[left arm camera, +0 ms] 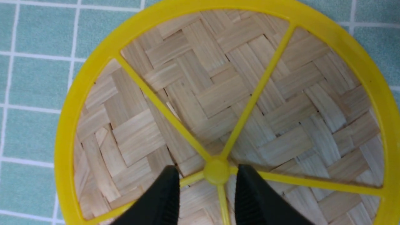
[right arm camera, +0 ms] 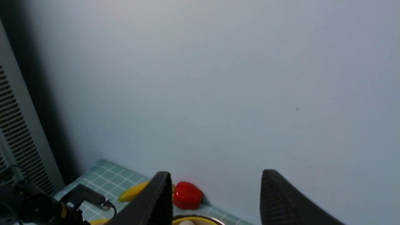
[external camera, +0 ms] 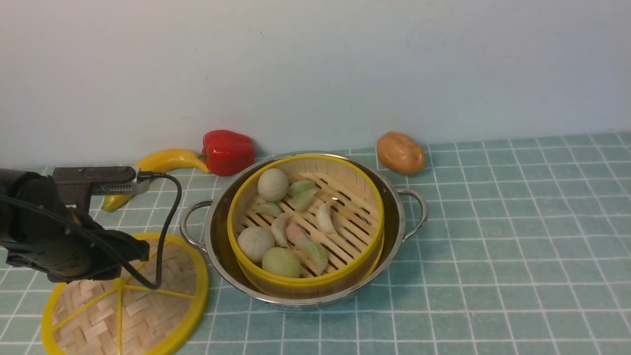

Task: Place the steamer in the pot on the blue tablecloth, and put the lid on the steamer.
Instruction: 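Grasp the bamboo steamer lid lying on the table by its centre knob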

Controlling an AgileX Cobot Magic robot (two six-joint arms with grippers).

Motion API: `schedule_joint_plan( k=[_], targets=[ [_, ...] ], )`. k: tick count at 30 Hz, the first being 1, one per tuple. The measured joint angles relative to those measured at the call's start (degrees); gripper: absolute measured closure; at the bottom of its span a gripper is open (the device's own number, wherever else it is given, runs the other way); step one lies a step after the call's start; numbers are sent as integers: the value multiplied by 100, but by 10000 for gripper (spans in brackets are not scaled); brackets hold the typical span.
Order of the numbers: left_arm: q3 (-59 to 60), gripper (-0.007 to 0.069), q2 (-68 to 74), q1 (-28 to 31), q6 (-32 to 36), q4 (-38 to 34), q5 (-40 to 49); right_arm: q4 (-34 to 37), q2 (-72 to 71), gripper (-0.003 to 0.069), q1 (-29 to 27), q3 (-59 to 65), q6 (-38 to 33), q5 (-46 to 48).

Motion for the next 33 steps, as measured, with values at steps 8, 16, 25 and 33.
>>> schedule_joint_plan(
  k=[8,16,25,33],
  targets=[
    [0,384,439,0,0,0,-5,0,-5,272,0,140,14,8],
    [-205,614,453,0,0,103,110,5,-5,272,0,140,71,8],
    [-1708,643,345,255,-213,1228,2441,-279,-81,272,0,146,138,8],
    [-2289,633,238,283,983,-465,2527,-402,-178,272,0,146,170,8]
  ],
)
